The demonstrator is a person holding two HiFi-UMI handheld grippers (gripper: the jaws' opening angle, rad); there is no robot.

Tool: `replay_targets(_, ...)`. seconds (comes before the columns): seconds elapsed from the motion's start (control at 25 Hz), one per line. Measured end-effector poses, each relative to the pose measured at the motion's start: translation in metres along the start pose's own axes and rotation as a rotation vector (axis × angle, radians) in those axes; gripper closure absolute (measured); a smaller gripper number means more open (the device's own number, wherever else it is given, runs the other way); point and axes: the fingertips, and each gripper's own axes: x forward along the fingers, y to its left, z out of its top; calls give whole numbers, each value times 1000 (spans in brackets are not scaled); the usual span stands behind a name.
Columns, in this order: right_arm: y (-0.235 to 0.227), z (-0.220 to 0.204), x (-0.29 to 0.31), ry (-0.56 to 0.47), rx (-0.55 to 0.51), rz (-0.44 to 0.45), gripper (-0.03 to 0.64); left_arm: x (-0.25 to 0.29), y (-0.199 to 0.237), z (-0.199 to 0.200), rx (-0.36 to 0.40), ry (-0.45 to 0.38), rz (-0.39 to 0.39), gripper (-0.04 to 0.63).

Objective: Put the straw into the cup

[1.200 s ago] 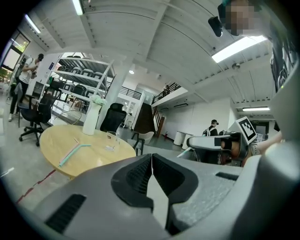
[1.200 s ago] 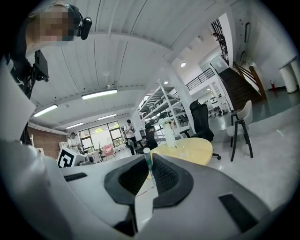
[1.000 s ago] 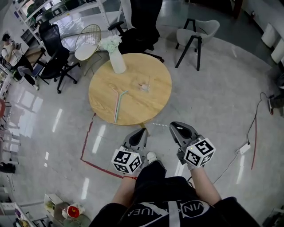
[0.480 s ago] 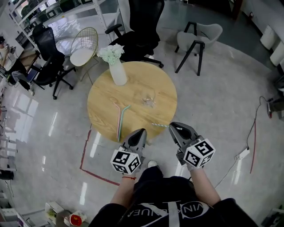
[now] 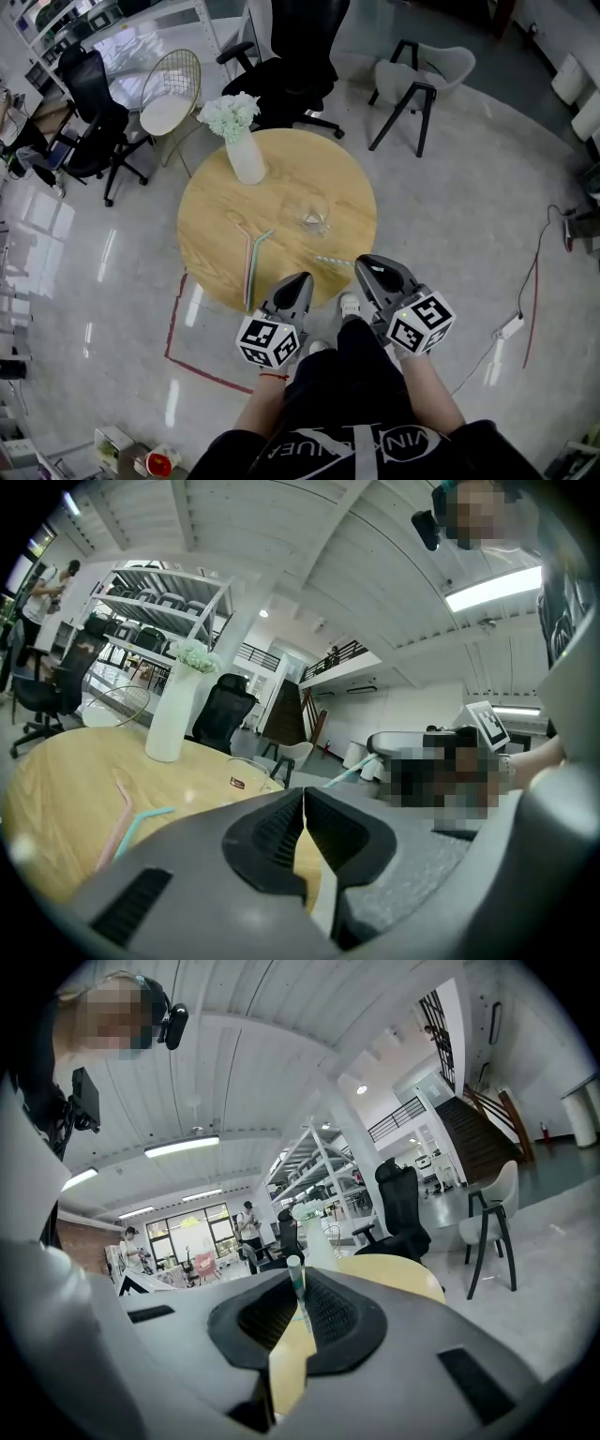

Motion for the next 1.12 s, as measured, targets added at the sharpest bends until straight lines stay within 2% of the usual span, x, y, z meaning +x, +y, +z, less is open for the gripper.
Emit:
replay_targets(0.24, -26, 29, 43, -38, 12, 62, 595, 20, 38, 19, 1, -15, 74, 581)
replay_targets(0.52, -55, 45, 85, -11, 1, 116, 595, 52, 70, 47, -7, -48, 140, 581)
replay_targets(1.12, -90, 11, 137, 147, -48, 146, 595, 81, 111, 28, -76, -4, 215, 581)
